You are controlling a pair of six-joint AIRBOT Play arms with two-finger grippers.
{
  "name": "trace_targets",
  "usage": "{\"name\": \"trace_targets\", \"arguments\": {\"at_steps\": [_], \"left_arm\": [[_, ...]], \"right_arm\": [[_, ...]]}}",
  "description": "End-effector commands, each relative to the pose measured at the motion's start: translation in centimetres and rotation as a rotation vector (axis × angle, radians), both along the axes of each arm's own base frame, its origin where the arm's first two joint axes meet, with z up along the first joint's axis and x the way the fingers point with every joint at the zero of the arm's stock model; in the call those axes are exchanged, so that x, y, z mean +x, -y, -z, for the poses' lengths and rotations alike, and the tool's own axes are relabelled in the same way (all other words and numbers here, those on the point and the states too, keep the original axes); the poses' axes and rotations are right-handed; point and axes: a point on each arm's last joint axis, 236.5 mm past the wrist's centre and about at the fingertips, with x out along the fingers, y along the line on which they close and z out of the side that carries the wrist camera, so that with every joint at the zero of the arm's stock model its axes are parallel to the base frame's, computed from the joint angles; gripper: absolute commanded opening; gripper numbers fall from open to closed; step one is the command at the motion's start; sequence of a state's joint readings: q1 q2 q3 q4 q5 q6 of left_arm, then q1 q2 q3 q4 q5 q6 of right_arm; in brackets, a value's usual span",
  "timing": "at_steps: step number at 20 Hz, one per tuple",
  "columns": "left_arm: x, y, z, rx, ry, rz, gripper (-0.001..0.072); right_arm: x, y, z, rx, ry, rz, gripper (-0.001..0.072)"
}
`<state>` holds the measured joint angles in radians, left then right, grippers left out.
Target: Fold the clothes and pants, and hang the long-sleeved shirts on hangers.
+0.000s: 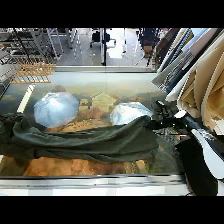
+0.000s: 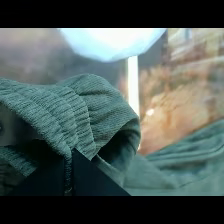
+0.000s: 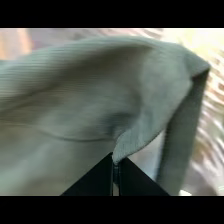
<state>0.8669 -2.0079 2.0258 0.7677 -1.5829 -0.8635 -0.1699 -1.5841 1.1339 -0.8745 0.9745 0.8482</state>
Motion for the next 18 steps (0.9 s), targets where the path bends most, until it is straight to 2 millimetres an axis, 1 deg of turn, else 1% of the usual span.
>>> {"name": "trace_targets", "arguments": {"at_steps": [1, 3, 5, 7, 8, 9, 10, 11, 12, 13, 14, 15, 16, 17, 18], "left_arm": [[0.6, 0.6, -4.2, -0.138, 0.041, -0.111, 0.0017], [0.5, 0.3, -8.7, -0.126, 0.107, -0.172, 0.0017], [-0.2, -1.1, -14.4, -0.071, 0.196, -0.293, 0.0018], [-1.7, -2.2, -22.5, -0.042, 0.37, -0.413, 0.0018], [-3.1, -2.6, -27.3, -0.049, 0.487, -0.47, 0.0018], [-4.7, -2.8, -31.8, -0.06, 0.6, -0.519, 0.0018], [-6.9, -3.0, -36.4, -0.065, 0.721, -0.563, 0.0018], [-9.2, -3.1, -40.3, -0.064, 0.829, -0.604, 0.0018], [-11.9, -3.2, -43.8, -0.074, 0.928, -0.642, 0.0018], [-14.4, -3.2, -46.4, -0.089, 1.004, -0.67, 0.0017], [-16.9, -3.4, -48.4, -0.093, 1.072, -0.693, 0.0017], [-19.0, -4.0, -49.6, -0.095, 1.117, -0.718, 0.0017], [-20.8, -5.1, -49.8, -0.084, 1.134, -0.754, 0.0017], [-22.1, -6.4, -49.1, -0.061, 1.117, -0.787, 0.0018], [-22.7, -7.5, -47.7, -0.054, 1.078, -0.803, 0.0018]], "right_arm": [[-0.8, -2.6, -6.0, 0.123, 0.029, -0.01, 0.0024], [-0.2, -2.8, -12.7, 0.131, 0.163, 0.012, 0.0024], [0.2, -1.8, -21.5, 0.107, 0.368, 0.062, 0.0024], [-0.1, 0.9, -30.0, 0.081, 0.572, 0.161, 0.0024], [-0.9, 2.6, -34.2, 0.065, 0.667, 0.222, 0.0024], [-2.1, 4.2, -37.8, 0.049, 0.747, 0.275, 0.0024], [-3.3, 5.4, -40.5, 0.027, 0.81, 0.309, 0.0025], [-4.8, 6.3, -43.0, -0.002, 0.873, 0.336, 0.0025], [-6.2, 7.0, -44.8, -0.031, 0.919, 0.356, 0.0025], [-7.5, 7.6, -46.2, -0.068, 0.954, 0.374, 0.0025], [-8.6, 8.1, -47.1, -0.105, 0.975, 0.387, 0.0024], [-9.6, 8.6, -47.5, -0.148, 0.985, 0.4, 0.0024], [-10.3, 9.1, -47.6, -0.186, 0.983, 0.41, 0.0024], [-10.8, 9.4, -47.2, -0.218, 0.97, 0.408, 0.0024], [-11.1, 8.9, -46.6, -0.229, 0.949, 0.378, 0.0024]]}}
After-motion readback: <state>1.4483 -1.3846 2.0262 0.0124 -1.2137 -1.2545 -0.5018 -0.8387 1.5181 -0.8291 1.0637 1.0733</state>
